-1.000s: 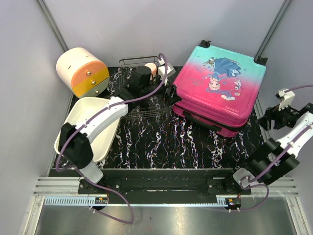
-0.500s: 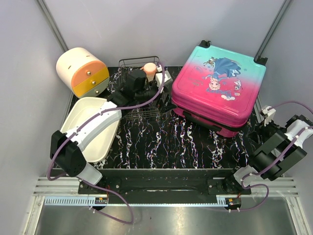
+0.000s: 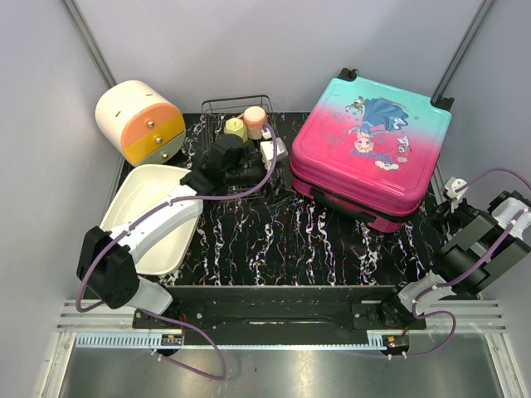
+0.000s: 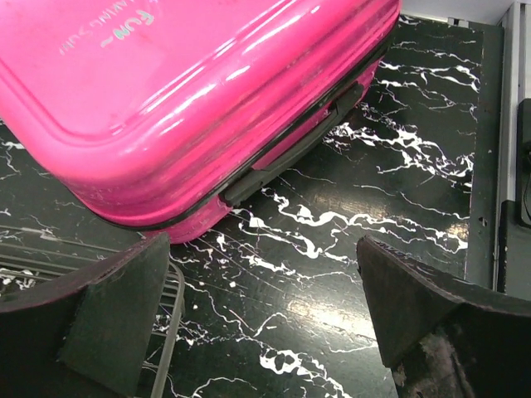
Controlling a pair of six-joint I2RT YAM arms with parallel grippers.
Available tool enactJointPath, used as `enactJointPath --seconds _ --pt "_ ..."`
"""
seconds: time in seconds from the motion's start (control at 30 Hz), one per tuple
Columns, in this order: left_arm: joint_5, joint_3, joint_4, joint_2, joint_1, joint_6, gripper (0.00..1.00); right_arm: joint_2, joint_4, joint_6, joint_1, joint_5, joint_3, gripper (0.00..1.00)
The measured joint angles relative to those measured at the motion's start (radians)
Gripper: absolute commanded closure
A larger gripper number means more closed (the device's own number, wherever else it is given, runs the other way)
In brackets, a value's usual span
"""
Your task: Open, take out, and arrange the luggage
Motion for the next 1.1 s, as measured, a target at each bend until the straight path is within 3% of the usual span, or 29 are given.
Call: enactJointPath --seconds 0.6,1.1 --pt "0.052 -0.027 0.107 0.006 0.000 -0.004 0.01 0.007 0.063 -0.034 0.077 -0.037 -0.007 0.55" --pt "0.051 -0.027 0.108 0.028 0.000 -0.001 0.01 0.040 0.074 -0.042 0.101 -0.005 0.000 0.87"
